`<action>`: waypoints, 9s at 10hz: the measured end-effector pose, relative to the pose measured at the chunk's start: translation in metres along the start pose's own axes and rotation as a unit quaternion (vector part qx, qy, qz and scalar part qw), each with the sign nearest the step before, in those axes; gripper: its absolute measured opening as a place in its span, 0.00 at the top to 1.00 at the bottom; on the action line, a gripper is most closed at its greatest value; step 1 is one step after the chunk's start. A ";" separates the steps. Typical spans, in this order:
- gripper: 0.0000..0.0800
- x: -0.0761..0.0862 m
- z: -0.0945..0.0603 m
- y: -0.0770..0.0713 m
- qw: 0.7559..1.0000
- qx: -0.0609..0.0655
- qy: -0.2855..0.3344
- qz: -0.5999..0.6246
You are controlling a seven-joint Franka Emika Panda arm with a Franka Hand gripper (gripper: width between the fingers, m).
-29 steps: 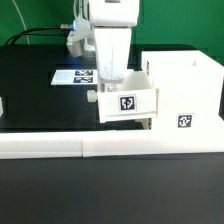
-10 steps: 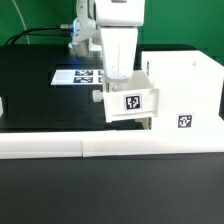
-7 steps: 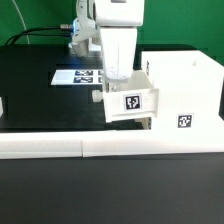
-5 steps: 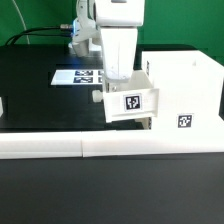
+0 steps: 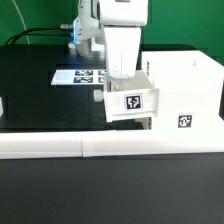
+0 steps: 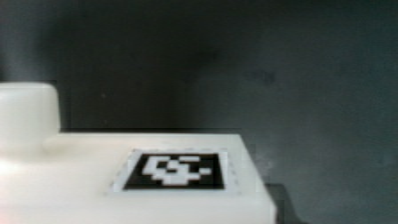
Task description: Assemble drawer
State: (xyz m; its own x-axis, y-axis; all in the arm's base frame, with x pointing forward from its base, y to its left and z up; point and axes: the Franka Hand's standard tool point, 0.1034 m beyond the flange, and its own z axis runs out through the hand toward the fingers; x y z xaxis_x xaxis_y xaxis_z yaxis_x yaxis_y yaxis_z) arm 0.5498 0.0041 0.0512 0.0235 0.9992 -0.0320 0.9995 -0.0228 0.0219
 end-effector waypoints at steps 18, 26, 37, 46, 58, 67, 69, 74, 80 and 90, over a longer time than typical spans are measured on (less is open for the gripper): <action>0.82 0.003 -0.004 0.004 0.999 0.002 -0.017 -0.040; 0.19 0.001 -0.042 0.006 0.998 0.012 -0.033 -0.043; 0.19 -0.067 -0.014 0.000 0.994 0.032 0.042 -0.095; 0.19 -0.018 -0.004 -0.002 0.997 0.047 0.059 -0.030; 0.19 -0.032 -0.005 -0.002 0.994 0.049 0.051 -0.080; 0.19 -0.011 -0.003 -0.038 0.996 0.054 0.047 -0.055; 0.19 -0.002 -0.007 -0.029 0.997 0.049 0.044 -0.038; 0.19 -0.027 -0.001 -0.030 0.997 0.057 0.042 -0.030; 0.19 -0.027 -0.010 -0.007 0.997 0.057 0.042 -0.017; 0.19 0.015 -0.012 0.009 0.997 0.051 0.043 0.030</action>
Offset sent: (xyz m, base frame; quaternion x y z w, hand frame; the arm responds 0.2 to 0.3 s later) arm 0.0014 0.0078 0.0044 -0.0210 -0.0212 -0.1454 0.9889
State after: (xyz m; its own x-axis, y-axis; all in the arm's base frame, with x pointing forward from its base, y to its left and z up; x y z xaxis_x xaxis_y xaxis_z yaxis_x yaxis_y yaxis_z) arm 0.5589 0.0196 0.0627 0.0858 0.9949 0.0521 0.9934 -0.0815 -0.0806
